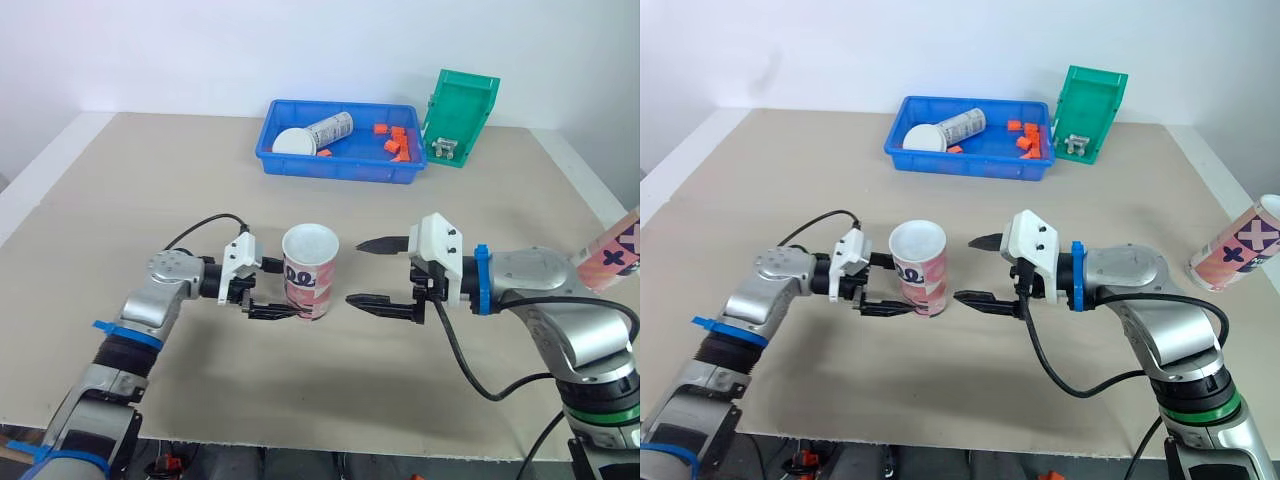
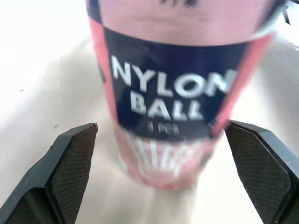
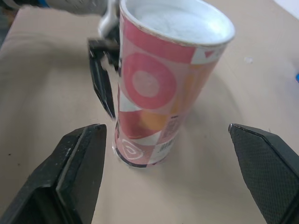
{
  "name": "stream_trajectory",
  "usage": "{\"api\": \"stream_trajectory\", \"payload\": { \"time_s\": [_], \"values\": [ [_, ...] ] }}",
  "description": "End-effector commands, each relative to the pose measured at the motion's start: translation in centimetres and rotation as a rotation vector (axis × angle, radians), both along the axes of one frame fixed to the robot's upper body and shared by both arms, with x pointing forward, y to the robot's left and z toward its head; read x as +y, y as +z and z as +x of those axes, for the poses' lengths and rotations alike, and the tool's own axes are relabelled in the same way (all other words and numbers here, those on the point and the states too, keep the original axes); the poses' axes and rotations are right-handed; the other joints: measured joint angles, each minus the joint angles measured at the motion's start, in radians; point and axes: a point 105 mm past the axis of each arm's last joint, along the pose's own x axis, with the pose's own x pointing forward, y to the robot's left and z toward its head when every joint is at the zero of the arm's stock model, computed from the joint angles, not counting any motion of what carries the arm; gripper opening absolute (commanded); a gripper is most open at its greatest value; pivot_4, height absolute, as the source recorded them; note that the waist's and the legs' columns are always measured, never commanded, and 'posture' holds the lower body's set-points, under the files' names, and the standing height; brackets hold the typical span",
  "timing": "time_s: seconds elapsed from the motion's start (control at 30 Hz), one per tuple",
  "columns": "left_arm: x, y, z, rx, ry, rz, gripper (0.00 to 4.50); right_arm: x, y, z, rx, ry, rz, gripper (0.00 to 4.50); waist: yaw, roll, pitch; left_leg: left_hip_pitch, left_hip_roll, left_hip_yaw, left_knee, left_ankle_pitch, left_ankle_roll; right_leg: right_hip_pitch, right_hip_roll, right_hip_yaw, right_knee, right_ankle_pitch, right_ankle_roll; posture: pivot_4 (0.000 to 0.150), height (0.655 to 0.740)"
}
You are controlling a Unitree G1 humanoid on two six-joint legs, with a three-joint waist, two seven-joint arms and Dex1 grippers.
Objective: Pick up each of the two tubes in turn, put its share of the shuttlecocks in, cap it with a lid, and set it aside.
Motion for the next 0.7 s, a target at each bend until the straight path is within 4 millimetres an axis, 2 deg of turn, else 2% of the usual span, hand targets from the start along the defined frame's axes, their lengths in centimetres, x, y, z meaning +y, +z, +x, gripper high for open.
{"api": "stream_trajectory", "payload": {
  "time_s": [0.03,0.17,0.33,0.5,0.7],
  "values": [
    [2.1,1.9,-1.0,-0.024,0.03,-0.016,4.47,0.0,0.0,0.2,-0.023,-0.011,0.004,4.5,0.0,-0.001,0.0,0.0,0.0,0.0,-0.001,0.0,0.0,0.0,0.0,0.0,0.0,0.0,0.0,0.15,0.7038],
    [3.8,4.2,-2.3,-0.016,0.079,-0.072,4.47,0.3,-0.7,0.4,-0.004,-0.001,0.007,4.5,0.001,-0.003,0.002,0.0,0.0,0.0,-0.001,0.0,0.0,-0.001,0.0,-0.001,0.0,0.0,0.0,0.15,0.7038],
    [4.8,8.4,-4.2,-0.015,0.132,-0.242,4.47,1.8,-1.6,1.0,0.021,0.03,0.045,4.5,0.0,-0.006,0.003,0.0,0.001,0.0,0.0,0.0,0.0,0.0,-0.001,-0.001,0.0,-0.001,-0.001,0.15,0.7038],
    [5.3,8.2,-6.2,-0.005,0.151,-0.212,4.47,3.3,-2.2,1.7,0.039,0.055,0.096,4.5,-0.001,-0.006,0.003,0.0,0.001,0.0,0.0,0.0,0.0,0.0,0.0,-0.001,0.0,0.0,0.0,0.15,0.7038],
    [5.2,7.9,-7.4,-0.002,0.149,-0.18,4.47,4.6,-2.3,2.6,0.036,0.079,0.131,4.5,0.002,-0.006,0.004,0.0,0.001,0.0,0.0,0.0,0.0,0.0,-0.001,-0.002,0.0,-0.001,-0.005,0.15,0.7038]
  ]
}}
